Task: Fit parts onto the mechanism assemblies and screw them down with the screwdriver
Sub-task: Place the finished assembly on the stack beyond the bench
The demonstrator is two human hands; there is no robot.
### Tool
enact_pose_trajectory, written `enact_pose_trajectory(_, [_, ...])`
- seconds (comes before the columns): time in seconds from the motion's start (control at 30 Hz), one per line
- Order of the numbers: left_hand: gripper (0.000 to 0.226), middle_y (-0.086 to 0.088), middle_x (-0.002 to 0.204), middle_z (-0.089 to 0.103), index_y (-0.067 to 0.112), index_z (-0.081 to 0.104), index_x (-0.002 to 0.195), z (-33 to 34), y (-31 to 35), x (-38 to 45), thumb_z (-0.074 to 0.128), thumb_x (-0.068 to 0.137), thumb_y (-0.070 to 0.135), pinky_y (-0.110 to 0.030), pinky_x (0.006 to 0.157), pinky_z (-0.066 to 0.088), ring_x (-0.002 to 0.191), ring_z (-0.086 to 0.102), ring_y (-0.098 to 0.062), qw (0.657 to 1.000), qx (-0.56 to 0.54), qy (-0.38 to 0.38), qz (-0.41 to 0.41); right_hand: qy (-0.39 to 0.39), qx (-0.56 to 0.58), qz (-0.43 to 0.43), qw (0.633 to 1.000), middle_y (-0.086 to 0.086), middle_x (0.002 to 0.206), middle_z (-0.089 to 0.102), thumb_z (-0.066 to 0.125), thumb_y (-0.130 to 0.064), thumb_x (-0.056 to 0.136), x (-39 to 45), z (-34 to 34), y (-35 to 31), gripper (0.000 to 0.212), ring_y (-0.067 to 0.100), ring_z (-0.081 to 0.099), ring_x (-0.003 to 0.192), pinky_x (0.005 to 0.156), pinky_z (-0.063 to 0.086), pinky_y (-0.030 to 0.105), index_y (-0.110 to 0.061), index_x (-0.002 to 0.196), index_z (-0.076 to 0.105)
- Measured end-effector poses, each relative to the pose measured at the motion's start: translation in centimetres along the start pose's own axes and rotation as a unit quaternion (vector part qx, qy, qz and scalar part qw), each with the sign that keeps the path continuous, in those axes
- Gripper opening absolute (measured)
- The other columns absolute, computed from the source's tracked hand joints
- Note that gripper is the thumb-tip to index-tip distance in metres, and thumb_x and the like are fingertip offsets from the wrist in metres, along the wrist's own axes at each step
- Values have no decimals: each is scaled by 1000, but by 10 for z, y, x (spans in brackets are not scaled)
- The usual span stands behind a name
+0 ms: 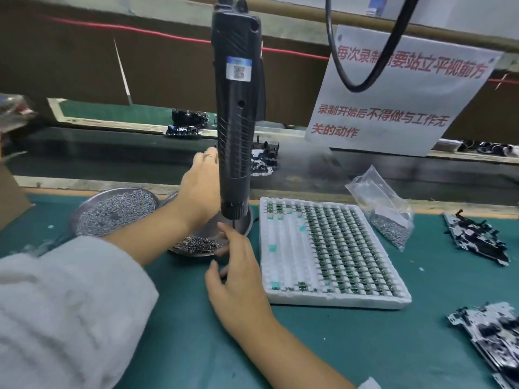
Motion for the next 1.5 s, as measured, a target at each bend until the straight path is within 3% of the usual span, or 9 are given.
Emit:
enact_pose_trajectory(0.1, [33, -14, 120, 44, 7, 48, 119, -17, -22, -12, 53, 87, -4, -40, 78, 41, 107, 42, -31, 996, 77, 20, 44, -11, 4, 6, 1000, -5, 124, 48, 49, -6, 90, 1, 1, 2, 64, 5, 46, 101, 94, 44, 32, -30, 145, 28])
enact_pose_trajectory(0.23, [41, -16, 109, 53, 5, 57, 113, -62, -47, -59, 66, 74, -4, -40, 62, 43, 96, 50, -36, 987, 112, 50, 107, 10, 54, 3, 998, -10, 112, 56, 50, -8, 92, -1, -1, 1, 64, 0, 48, 68, 73, 43, 11, -43, 139, 24])
enact_pose_trajectory(0.47, [48, -9, 94, 61, 4, 66, 100, -92, -68, -163, 85, 57, -4, -34, 46, 52, 88, 52, -25, 973, 122, 34, 191, 125, 27, -161, 979, -6, 116, 50, 46, -18, 95, -15, -14, -23, 32, 10, 50, 109, 95, 40, 23, -26, 126, 46])
enact_pose_trajectory(0.67, [59, -2, 100, 53, 11, 52, 107, -65, -83, -210, 88, 60, 7, -32, 46, 53, 91, 49, -20, 977, 76, 0, 200, -71, -139, -323, 933, 8, 116, 58, 50, -41, 95, -31, 5, -44, 43, 20, 52, 110, 97, 40, 33, -10, 123, 58])
enact_pose_trajectory(0.77, [32, -1, 94, 60, 13, 59, 109, -63, -85, -211, 65, 84, 31, -27, 50, 52, 85, 57, -17, 974, 79, -6, 211, -160, -229, -336, 900, 5, 113, 62, 62, -44, 88, -32, 20, -40, 45, 22, 55, 104, 91, 43, 37, -10, 117, 64])
enact_pose_trajectory(0.93, [46, -1, 93, 66, 10, 69, 109, -80, -104, -187, 42, 92, 43, -29, 78, 43, 83, 61, -17, 984, 65, 23, 163, -166, -255, -301, 904, 0, 110, 64, 57, -42, 89, -31, 21, -33, 41, 20, 57, 101, 90, 41, 32, -12, 118, 64])
enact_pose_trajectory(1.1, [7, -5, 82, 70, 11, 74, 85, -83, -150, -153, 76, 79, 14, -40, 82, 29, 80, 65, -30, 983, 183, 6, 23, -145, -278, -273, 910, -1, 111, 65, 59, -40, 88, -29, 20, -34, 43, 20, 59, 101, 90, 36, 29, -12, 120, 63])
enact_pose_trajectory(1.27, [13, -1, 73, 67, 15, 70, 70, -73, -167, -146, 82, 71, 8, -37, 78, 23, 70, 63, -28, 983, 182, -19, 0, -152, -269, -259, 915, 0, 112, 65, 62, -38, 86, -28, 20, -34, 44, 21, 59, 104, 93, 35, 29, -11, 121, 63])
enact_pose_trajectory(1.5, [13, 3, 88, 57, 21, 52, 88, -73, -170, -137, 49, 97, 14, -34, 84, 18, 88, 53, -23, 991, 118, -17, -56, -162, -256, -254, 918, 0, 114, 64, 62, -37, 87, -29, 21, -33, 45, 20, 56, 106, 94, 35, 28, -12, 123, 62])
Point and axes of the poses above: each hand's wrist, its own x-axis towards the middle knuckle, its own z-axis out of the palm, y = z × x, the point moved 5 cm from there along x, towards the middle knuckle
